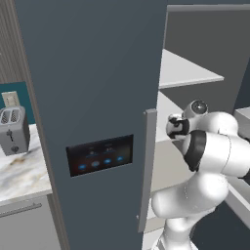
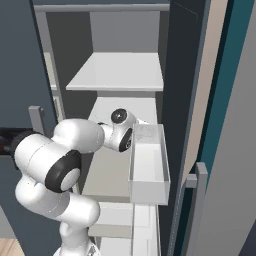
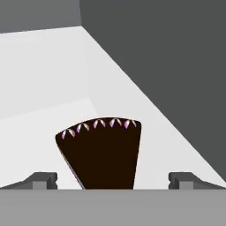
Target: Take the donut and cake from the fridge and place them on the empty tray on the dining counter.
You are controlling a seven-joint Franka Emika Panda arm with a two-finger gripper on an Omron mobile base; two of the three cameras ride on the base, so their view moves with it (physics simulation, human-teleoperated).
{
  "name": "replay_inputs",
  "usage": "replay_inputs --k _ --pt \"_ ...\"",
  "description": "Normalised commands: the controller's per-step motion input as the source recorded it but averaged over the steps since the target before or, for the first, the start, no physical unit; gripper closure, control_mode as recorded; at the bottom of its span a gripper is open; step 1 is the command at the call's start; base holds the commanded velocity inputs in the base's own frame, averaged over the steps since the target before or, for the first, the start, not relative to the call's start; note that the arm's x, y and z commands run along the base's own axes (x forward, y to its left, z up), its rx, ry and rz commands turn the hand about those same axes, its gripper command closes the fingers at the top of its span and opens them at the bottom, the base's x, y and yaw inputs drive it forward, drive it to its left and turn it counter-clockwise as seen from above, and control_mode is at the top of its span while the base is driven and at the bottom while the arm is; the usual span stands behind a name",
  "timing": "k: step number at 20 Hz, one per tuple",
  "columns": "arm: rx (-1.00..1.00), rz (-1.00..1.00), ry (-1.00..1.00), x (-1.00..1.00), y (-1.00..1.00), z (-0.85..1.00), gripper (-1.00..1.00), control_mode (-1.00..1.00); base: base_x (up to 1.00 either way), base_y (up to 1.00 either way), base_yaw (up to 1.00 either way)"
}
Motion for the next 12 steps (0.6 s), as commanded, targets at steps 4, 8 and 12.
replay_inputs --k 4,8,12 --pt "0.00 0.00 0.00 0.35 -0.11 -0.16 -1.00 -1.00 0.00 0.00 0.00" --pt "0.00 0.00 0.00 0.23 -0.13 -0.26 -1.00 -1.00 0.00 0.00 0.00" --pt "0.00 0.00 0.00 0.14 -0.09 -0.35 -1.00 -1.00 0.00 0.00 0.00"
